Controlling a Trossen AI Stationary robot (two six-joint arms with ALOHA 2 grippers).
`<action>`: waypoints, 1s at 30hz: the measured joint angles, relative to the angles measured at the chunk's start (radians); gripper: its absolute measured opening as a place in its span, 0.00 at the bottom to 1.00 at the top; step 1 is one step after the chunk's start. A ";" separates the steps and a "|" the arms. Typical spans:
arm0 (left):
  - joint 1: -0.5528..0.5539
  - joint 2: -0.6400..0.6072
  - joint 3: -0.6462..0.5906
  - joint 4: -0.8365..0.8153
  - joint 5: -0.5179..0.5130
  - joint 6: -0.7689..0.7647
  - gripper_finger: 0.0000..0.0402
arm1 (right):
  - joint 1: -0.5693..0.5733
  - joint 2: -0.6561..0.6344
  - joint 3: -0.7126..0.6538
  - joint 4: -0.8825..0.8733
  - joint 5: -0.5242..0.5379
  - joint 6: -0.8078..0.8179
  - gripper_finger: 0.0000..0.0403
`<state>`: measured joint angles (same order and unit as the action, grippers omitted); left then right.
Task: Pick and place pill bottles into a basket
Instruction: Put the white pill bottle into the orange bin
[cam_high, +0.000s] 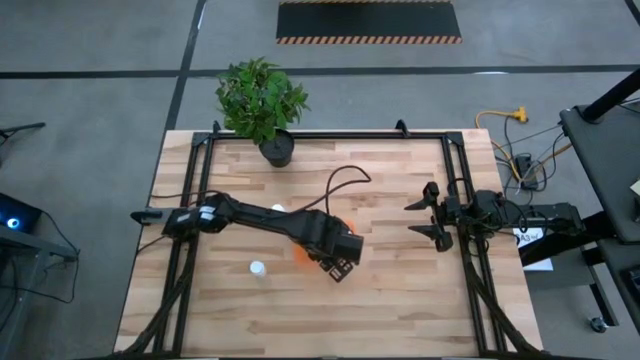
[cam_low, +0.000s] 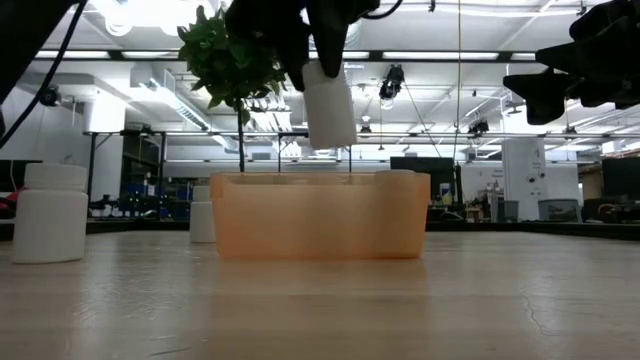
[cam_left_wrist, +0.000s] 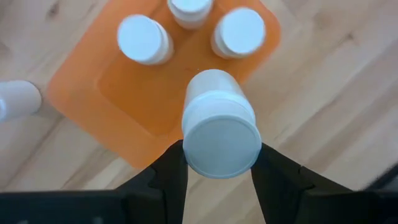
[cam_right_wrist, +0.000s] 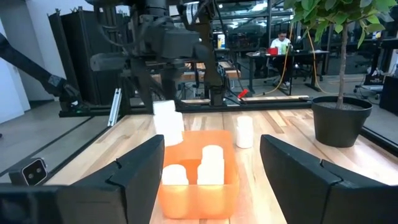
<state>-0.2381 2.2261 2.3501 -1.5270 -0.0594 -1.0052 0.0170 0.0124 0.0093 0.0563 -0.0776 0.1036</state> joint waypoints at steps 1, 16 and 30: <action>0.004 0.003 0.000 0.000 -0.002 0.001 0.33 | 0.000 0.000 0.000 0.000 0.000 0.000 0.63; 0.037 0.075 -0.001 -0.001 0.022 0.081 0.33 | 0.000 0.003 0.000 0.000 0.001 0.000 0.63; 0.045 0.134 -0.001 -0.001 0.039 0.229 0.33 | 0.000 0.003 0.000 0.000 0.000 0.000 0.62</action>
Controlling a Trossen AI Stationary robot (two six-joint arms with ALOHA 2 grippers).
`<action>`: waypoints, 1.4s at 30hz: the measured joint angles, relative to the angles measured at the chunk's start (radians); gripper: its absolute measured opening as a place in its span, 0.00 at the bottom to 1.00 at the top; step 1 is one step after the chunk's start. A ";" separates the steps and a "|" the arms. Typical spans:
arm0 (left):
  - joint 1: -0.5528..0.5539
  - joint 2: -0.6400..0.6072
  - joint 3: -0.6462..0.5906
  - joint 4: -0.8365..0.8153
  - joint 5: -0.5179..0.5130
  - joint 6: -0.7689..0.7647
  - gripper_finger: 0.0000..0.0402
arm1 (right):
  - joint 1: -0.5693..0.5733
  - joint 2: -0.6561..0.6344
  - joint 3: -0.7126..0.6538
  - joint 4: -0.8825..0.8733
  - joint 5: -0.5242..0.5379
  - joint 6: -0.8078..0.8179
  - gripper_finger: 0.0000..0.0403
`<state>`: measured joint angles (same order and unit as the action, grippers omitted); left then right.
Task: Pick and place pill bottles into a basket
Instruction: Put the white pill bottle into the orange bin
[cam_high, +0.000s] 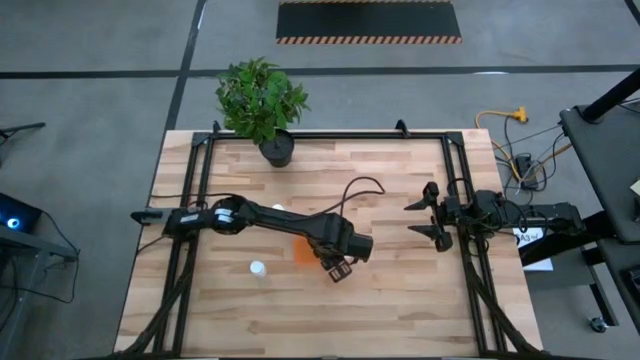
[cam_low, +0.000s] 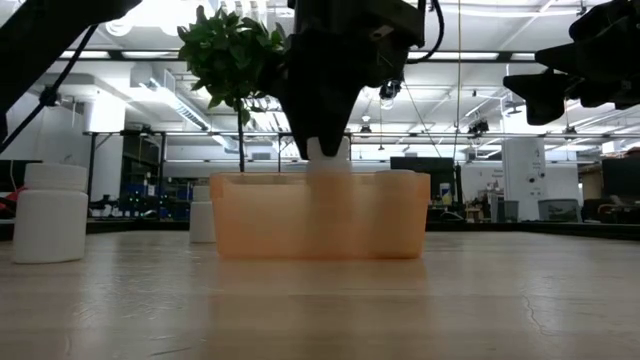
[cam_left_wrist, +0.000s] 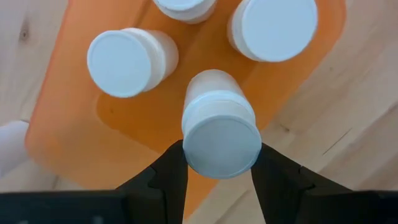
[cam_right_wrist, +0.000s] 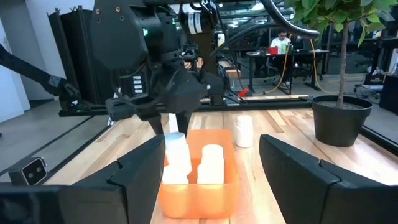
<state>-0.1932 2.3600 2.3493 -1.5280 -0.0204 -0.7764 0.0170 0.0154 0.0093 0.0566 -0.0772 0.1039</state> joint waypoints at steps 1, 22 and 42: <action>0.000 0.000 0.000 0.000 0.000 0.017 0.33 | 0.000 0.000 0.000 0.000 0.000 0.000 0.62; 0.008 0.000 -0.071 0.083 -0.001 0.054 0.33 | 0.000 0.000 0.000 0.000 0.000 0.000 0.62; 0.008 0.000 -0.072 0.079 -0.011 0.049 0.33 | 0.000 0.000 0.000 0.000 0.000 0.000 0.63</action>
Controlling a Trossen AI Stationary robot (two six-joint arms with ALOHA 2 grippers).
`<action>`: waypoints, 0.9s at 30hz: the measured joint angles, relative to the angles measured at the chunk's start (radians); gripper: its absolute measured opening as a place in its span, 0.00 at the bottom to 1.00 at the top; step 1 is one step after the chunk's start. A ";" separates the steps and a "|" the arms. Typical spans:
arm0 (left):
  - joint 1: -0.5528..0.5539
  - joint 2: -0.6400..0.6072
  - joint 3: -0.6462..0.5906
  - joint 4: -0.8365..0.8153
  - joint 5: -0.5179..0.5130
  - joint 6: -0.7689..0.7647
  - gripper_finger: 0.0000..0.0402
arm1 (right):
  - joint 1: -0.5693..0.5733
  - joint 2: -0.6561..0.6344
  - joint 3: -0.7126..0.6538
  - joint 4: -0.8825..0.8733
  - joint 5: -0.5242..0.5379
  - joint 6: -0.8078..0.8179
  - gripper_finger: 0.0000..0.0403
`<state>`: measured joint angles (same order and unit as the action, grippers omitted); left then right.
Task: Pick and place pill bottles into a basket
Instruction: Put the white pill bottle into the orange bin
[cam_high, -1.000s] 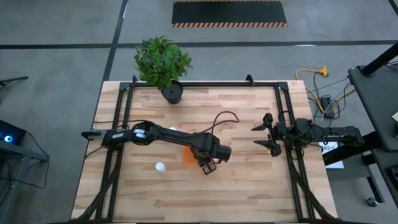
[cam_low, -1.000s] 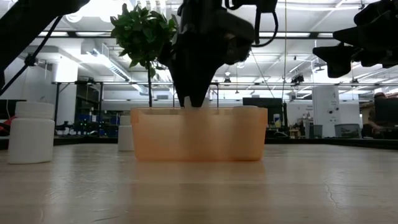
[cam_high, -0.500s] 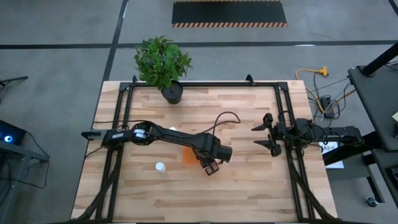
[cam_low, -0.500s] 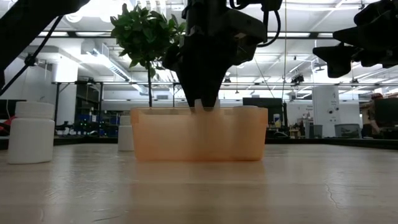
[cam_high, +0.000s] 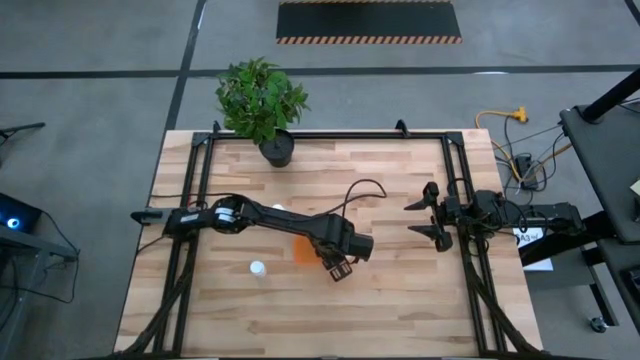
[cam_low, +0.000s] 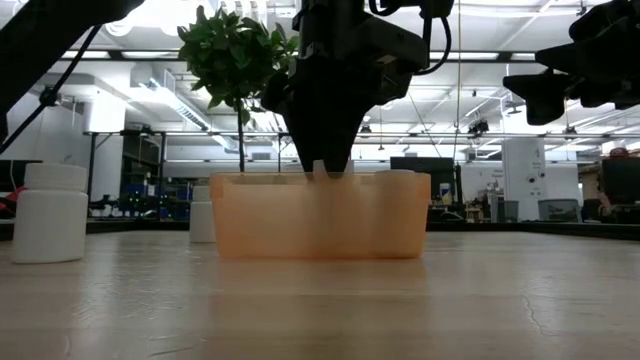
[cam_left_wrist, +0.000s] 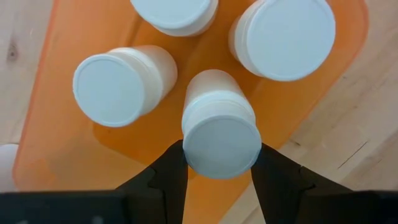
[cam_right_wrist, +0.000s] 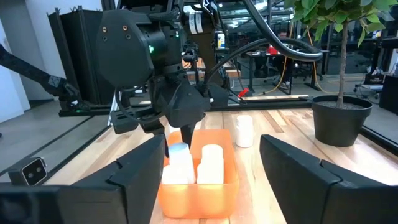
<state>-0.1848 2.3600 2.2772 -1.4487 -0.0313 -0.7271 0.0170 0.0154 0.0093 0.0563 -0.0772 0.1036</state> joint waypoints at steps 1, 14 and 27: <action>0.000 0.000 0.000 0.000 -0.001 -0.001 0.34 | 0.000 0.000 0.000 0.000 0.000 0.000 0.63; 0.000 0.000 0.000 -0.001 -0.001 -0.008 0.51 | 0.000 0.000 0.000 0.000 0.000 0.000 0.62; -0.012 -0.061 0.000 -0.063 0.026 -0.108 0.52 | 0.000 0.000 0.000 0.000 0.000 0.000 0.62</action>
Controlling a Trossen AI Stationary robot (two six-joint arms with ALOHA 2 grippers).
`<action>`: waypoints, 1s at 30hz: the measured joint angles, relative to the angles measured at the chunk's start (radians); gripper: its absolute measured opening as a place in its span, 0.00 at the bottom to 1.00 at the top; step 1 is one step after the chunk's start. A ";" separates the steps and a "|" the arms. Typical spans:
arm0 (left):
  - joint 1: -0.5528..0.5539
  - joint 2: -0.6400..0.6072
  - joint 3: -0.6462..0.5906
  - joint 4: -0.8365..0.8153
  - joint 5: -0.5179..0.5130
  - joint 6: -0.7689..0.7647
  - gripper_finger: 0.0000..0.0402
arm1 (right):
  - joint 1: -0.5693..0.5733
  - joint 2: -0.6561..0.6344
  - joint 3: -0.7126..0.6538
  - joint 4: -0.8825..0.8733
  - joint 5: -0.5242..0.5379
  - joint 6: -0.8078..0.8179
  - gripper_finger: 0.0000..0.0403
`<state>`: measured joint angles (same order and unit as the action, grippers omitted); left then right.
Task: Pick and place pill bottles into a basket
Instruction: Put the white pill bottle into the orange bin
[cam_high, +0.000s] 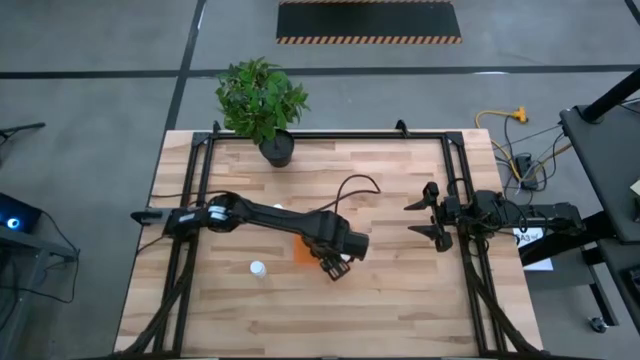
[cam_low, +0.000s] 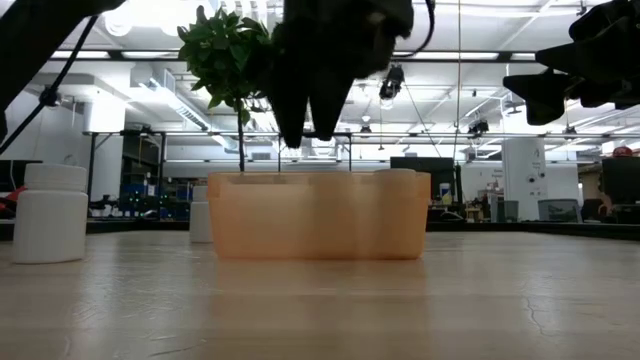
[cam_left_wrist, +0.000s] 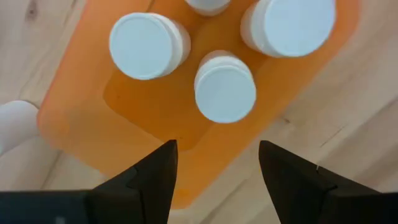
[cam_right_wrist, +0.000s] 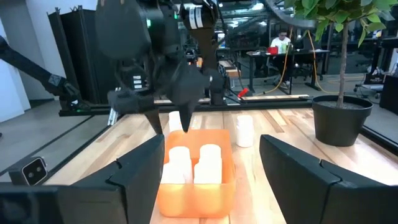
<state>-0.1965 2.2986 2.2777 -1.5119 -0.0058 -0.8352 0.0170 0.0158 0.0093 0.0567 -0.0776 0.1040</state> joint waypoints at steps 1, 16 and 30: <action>-0.002 -0.007 0.000 0.005 -0.005 -0.012 0.52 | 0.000 0.000 0.000 -0.001 0.000 0.000 0.62; -0.051 -0.254 -0.266 0.064 -0.061 -0.255 0.52 | 0.000 0.000 0.000 0.000 -0.001 0.000 0.63; -0.190 -0.553 -0.766 0.246 0.009 -0.682 0.52 | 0.000 0.000 0.000 0.000 0.001 0.000 0.64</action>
<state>-0.3865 1.7459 1.5118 -1.2657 0.0033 -1.5170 0.0172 0.0162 0.0093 0.0568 -0.0769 0.1038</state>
